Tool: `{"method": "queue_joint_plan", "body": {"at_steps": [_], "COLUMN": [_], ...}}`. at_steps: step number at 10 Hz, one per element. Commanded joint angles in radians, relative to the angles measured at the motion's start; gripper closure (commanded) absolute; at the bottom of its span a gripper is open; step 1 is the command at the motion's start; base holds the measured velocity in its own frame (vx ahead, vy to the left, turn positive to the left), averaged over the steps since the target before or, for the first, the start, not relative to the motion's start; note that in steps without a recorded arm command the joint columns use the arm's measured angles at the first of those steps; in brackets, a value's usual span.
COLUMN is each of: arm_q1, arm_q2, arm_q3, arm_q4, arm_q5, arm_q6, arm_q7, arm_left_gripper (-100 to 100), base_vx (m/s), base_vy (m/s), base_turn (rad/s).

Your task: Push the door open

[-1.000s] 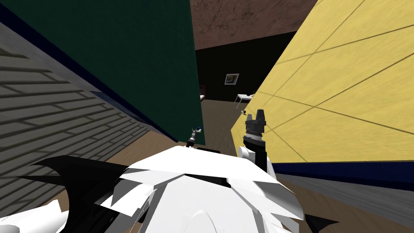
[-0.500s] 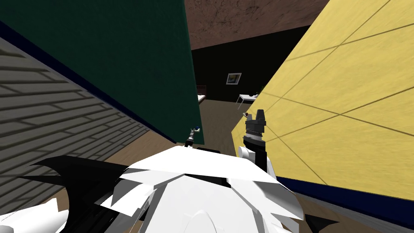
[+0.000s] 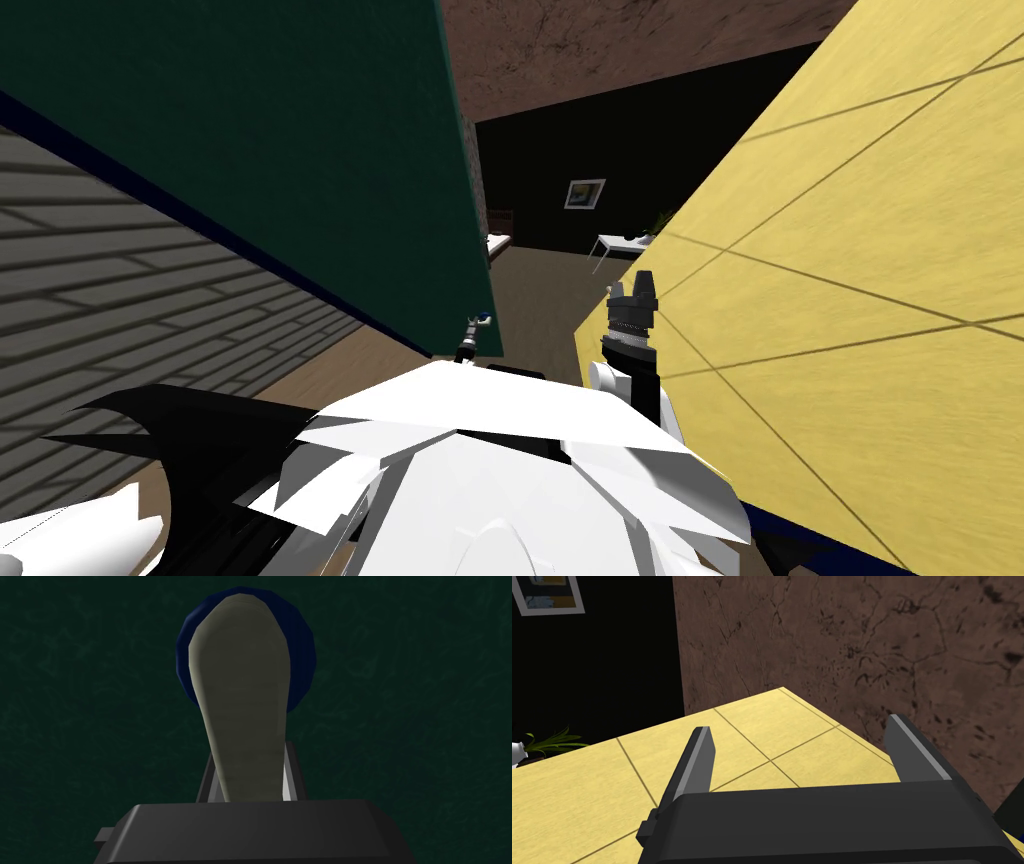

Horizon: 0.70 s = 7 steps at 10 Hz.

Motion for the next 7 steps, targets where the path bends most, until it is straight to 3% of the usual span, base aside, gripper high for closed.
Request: {"method": "queue_joint_plan", "body": {"at_steps": [1,7], "arm_q1": [-0.006,-0.015], "arm_q2": [0.011,-0.015], "arm_q3": [0.028,0.092], "arm_q4": [0.0,0.011], "arm_q5": [0.012,0.04], "arm_q6": [-0.005,-0.005], "arm_q7": [-0.001,-0.018], "arm_left_gripper": [100,100], "base_vx": [0.118,0.171], "base_vy": [-0.052,-0.084], "base_turn": [0.04,0.074]}}
